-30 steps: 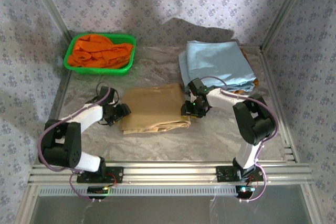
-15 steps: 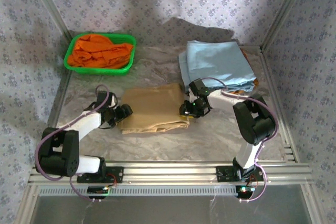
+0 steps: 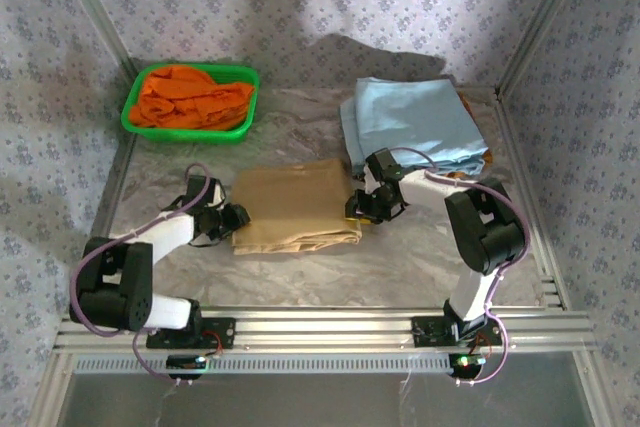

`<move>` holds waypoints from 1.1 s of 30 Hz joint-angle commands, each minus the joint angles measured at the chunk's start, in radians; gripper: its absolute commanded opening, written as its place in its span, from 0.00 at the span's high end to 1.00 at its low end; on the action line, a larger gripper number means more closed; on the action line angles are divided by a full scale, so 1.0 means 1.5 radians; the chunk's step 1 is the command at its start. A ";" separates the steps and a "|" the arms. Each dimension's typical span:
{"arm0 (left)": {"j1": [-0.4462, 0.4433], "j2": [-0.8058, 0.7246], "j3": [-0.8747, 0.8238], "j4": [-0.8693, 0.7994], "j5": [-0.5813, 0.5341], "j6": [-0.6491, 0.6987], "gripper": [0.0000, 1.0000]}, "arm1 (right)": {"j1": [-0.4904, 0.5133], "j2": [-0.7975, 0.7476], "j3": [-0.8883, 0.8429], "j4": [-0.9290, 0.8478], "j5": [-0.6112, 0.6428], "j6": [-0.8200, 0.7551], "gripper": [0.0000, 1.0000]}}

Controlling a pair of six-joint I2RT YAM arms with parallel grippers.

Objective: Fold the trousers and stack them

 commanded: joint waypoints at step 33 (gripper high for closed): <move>-0.045 -0.165 -0.003 -0.201 -0.052 -0.030 0.60 | 0.025 -0.110 -0.028 -0.043 0.078 0.007 1.00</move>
